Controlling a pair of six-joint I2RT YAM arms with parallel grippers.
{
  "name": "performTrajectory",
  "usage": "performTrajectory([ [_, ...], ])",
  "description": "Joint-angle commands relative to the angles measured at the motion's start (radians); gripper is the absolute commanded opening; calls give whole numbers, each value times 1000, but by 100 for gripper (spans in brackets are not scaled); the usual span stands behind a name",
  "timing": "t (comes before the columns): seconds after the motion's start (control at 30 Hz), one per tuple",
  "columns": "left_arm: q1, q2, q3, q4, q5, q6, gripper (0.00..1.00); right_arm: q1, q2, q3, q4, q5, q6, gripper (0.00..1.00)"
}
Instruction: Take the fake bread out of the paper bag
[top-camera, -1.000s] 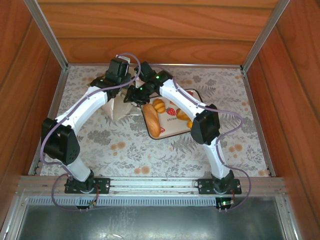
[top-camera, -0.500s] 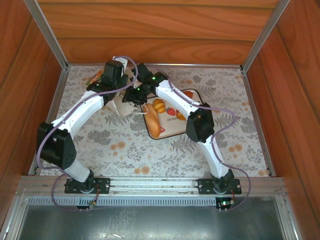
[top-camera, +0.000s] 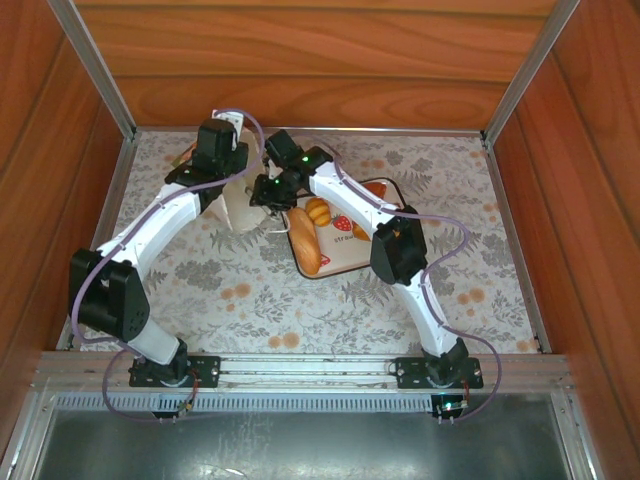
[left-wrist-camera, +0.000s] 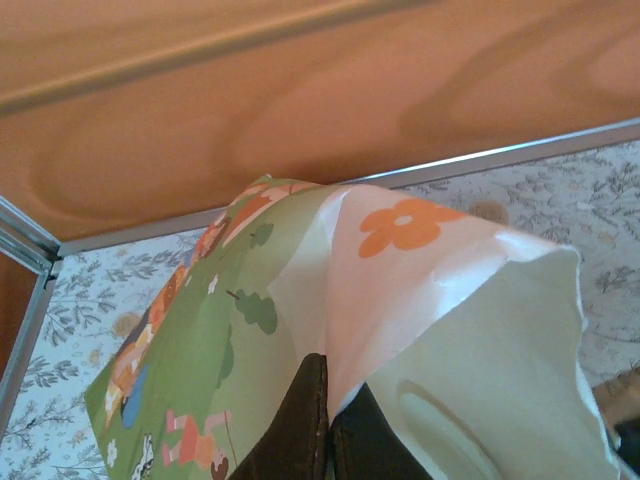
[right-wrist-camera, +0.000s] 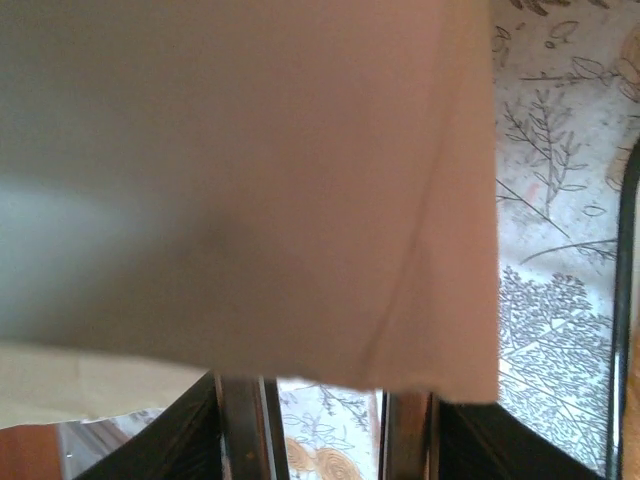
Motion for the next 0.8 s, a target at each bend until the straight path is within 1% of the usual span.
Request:
performTrajectory([
  [0.0, 2, 16, 51, -7, -16, -54, 0, 25, -106, -36, -7, 81, -36, 48],
  [0.17, 4, 41, 92, -37, 0, -70, 0, 53, -170, -84, 10, 144, -50, 48],
  [0.33, 11, 70, 122, -60, 29, -75, 0, 72, -173, -55, -11, 175, -70, 48],
  [0.47, 15, 72, 127, -63, 48, -81, 0, 74, -133, 4, -21, 134, -80, 48],
  [0.67, 15, 67, 122, -65, 65, -69, 0, 72, -12, 184, -92, 66, -92, 47],
  [0.77, 15, 53, 111, -63, 67, -66, 0, 66, 12, 195, -81, 33, -80, 47],
])
